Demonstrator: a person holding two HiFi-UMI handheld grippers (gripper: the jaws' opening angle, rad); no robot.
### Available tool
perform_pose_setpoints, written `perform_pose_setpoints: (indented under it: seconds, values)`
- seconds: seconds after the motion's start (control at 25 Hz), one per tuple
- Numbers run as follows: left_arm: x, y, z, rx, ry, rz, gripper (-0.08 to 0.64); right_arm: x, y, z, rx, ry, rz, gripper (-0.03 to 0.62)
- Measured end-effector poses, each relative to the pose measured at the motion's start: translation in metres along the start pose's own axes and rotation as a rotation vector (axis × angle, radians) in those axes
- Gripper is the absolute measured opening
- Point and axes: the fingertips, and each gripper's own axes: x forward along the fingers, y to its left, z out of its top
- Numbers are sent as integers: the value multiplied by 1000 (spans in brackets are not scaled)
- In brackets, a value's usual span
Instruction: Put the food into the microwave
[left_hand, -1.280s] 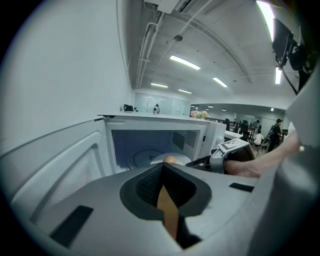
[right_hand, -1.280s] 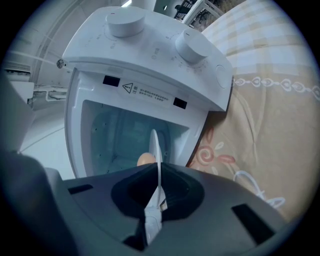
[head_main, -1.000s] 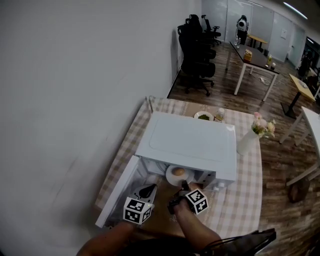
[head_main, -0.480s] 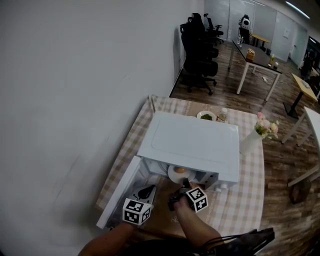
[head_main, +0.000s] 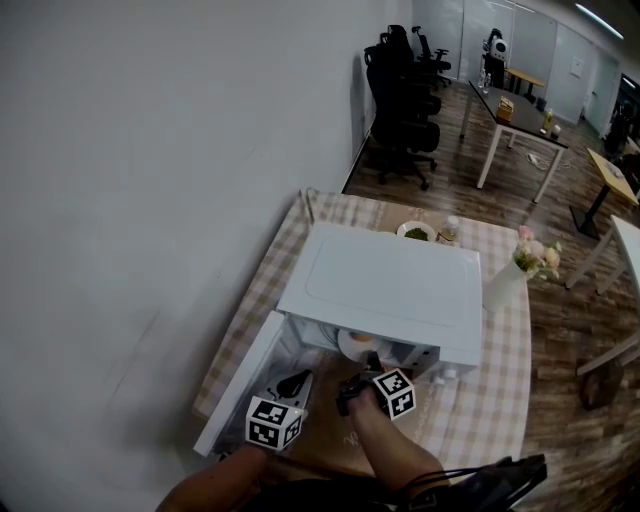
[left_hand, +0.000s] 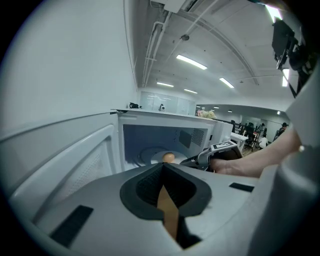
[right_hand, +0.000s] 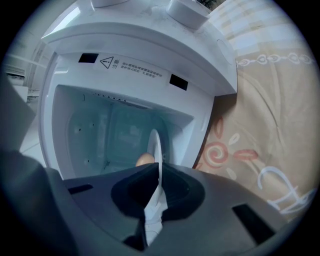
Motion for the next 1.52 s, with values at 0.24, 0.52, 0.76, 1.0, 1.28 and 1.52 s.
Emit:
perform_pose_setpoints:
  seconds: [0.24, 0.52, 0.76, 1.0, 1.28, 1.52]
  values:
    - [-2, -2, -1, -22, 2, -1, 6, 5, 0, 1, 13, 0, 6, 18]
    - [-7, -11, 6, -1, -13, -15, 6, 7, 5, 4, 2, 1, 33, 79]
    - [-11, -4, -1, -29, -9, 6, 6, 5, 7, 2, -1, 5, 68, 129]
    - [-14, -5, 0, -48, -14, 4, 6, 4, 5, 3, 1, 5, 84, 132]
    - [-17, -9, 2, -35, -19, 0, 6, -4, 0, 1, 3, 15, 97, 146]
    - [-15, -15, -2, -32, -19, -13, 6, -18, -9, 0, -26, 15, 77, 110]
